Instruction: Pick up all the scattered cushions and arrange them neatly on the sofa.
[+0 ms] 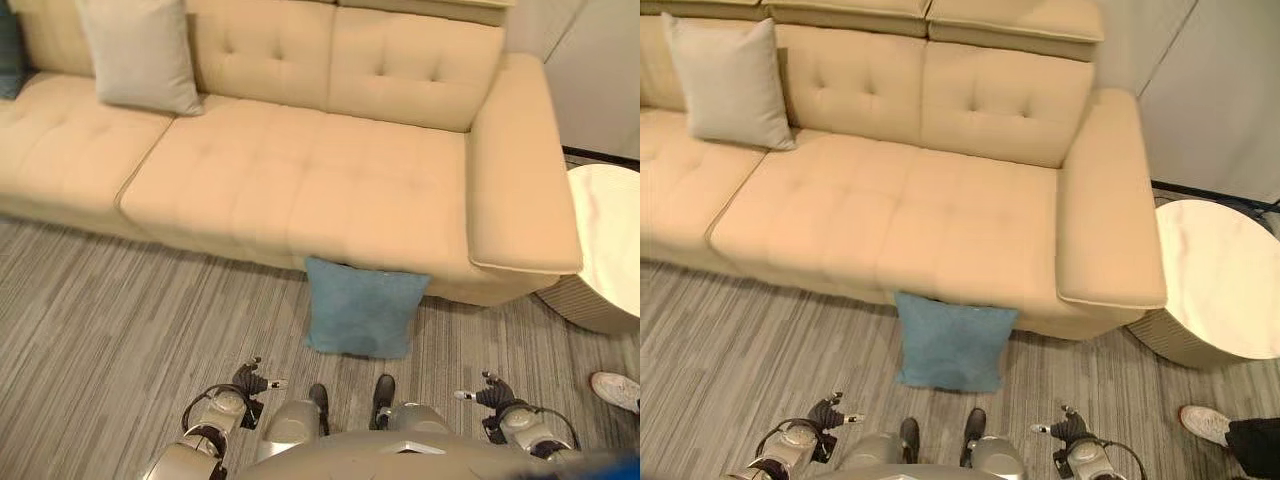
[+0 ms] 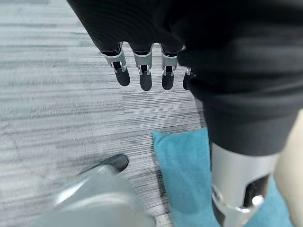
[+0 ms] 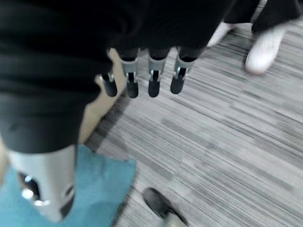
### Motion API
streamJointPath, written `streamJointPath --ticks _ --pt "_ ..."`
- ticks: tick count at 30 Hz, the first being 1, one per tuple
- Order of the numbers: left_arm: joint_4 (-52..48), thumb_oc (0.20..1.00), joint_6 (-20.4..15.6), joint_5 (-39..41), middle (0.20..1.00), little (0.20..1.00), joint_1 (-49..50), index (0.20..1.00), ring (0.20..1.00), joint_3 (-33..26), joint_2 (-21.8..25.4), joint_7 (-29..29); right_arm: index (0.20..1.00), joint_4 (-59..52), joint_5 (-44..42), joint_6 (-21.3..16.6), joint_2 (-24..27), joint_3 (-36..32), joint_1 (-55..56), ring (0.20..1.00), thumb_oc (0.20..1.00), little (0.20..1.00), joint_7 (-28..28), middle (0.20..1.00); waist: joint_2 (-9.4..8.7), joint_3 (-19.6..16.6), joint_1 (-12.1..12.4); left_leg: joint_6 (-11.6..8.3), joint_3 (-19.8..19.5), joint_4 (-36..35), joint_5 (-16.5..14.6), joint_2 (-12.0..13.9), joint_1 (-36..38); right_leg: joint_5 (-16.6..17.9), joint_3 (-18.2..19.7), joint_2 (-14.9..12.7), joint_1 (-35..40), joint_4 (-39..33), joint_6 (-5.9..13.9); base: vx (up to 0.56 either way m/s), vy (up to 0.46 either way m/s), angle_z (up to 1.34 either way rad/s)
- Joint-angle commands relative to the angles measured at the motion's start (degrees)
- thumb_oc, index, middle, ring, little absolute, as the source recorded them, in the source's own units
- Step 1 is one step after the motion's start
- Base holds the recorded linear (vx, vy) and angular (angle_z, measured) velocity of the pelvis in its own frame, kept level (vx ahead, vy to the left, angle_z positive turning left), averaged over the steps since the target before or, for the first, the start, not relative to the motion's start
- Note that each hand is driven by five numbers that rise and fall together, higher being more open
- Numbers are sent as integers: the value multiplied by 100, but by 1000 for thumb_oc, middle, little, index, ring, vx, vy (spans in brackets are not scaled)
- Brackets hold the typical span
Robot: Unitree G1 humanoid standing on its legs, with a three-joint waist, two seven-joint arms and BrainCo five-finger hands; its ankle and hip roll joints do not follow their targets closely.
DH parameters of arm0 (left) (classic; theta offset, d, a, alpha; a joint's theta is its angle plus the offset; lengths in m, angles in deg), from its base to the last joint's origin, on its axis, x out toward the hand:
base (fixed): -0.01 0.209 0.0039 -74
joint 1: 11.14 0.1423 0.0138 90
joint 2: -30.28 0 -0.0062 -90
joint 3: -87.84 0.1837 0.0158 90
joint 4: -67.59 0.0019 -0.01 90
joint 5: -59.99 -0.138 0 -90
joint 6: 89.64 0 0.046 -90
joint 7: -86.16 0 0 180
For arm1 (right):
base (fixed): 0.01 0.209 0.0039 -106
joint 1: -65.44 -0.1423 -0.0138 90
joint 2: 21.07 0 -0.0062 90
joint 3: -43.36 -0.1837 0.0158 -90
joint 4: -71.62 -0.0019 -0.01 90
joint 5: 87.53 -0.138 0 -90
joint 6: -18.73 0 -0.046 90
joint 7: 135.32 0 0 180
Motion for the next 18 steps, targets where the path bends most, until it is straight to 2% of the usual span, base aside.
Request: streamJointPath --ticks 1,4,6,7,10,18 --pt "-45 1000 -68 45 1000 1000 -15 1000 1000 -56 -40 -7 1000 32 30 -74 257 121 26 1000 1000 1000 102 1000 -59 -92 -111 226 73 -666 -476 222 93 212 29 69 48 -145 701 110 80 -13" --pt "-51 1000 -65 34 1000 1000 -59 1000 1000 11 -27 -27 1000 49 43 -50 258 157 3 1000 1000 1000 105 1000 -49 -97 -63 170 -35 -1106 -157 412 4 162 69 78 70 -135 718 100 90 0" --pt "-36 1000 -67 49 1000 1000 -59 1000 1000 26 -51 -3 1000 56 100 -44 244 138 18 1000 1000 1000 89 1000 35 -135 -82 131 -231 -1472 -8 443 101 99 127 75 103 -122 735 141 195 -39" --pt "-36 1000 -67 49 1000 1000 -58 1000 1000 27 -51 -3 1000 56 100 -44 244 138 19 1000 1000 1000 89 1000 35 -134 -80 131 -229 -1481 -3 442 108 98 129 74 105 -121 735 122 301 -74" --pt "-92 1000 -83 111 1000 1000 -181 1000 1000 -50 113 -66 1000 -63 87 -28 165 168 -126 1000 1000 1000 123 1000 -45 -7 -35 284 -83 -1315 -138 295 -18 137 271 -239 -267 302 842 -3 267 -54" --pt "-278 1000 -188 399 1000 1000 -402 1000 1000 -126 299 -219 1000 -257 -50 -44 271 177 -342 1000 1000 1000 199 1000 -103 95 7 373 27 -1066 -293 199 -293 270 392 -419 -653 461 914 -24 60 -7"
